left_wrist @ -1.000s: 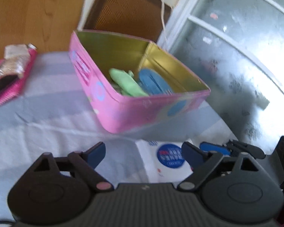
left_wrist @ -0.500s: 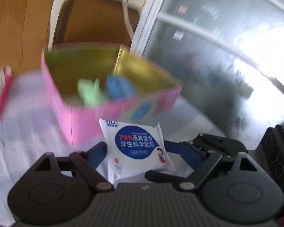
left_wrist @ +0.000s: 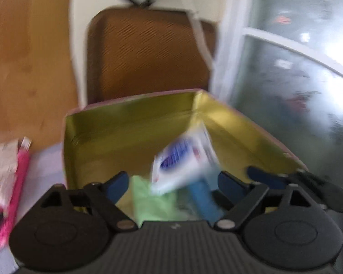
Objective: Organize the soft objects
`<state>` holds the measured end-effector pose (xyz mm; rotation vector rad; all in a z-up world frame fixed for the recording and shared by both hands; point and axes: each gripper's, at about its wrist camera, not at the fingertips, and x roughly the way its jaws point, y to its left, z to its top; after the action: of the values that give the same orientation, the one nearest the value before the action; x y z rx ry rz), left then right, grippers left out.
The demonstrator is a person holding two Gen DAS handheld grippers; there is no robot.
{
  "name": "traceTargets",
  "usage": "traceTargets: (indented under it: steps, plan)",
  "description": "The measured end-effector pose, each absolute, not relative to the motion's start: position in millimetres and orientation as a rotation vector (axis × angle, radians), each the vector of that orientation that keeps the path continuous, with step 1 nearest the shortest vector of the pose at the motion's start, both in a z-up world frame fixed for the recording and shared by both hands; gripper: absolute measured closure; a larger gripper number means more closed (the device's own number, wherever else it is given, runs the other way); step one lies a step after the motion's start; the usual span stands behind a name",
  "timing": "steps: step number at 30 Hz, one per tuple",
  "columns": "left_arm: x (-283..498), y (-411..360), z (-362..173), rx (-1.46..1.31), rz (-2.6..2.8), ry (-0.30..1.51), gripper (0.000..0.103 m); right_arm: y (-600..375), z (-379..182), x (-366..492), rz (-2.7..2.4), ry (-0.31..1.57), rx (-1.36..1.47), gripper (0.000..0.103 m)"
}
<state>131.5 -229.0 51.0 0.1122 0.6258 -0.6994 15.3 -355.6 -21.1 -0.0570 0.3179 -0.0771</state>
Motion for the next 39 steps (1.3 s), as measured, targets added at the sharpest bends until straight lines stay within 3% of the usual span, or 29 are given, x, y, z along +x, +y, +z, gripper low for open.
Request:
traceTargets:
  steps: [15,39]
  plan:
    - [76.8,-188.9,54.1,0.076,-0.497,0.63,0.012,-366.2,0.3,-67.0,-0.064,0.196,0.252,0.049]
    - [25.3,-94.5,35.8,0.108,-0.342,0.576,0.007,-296.3,4.3,-66.2,-0.028,0.293,0.249,0.049]
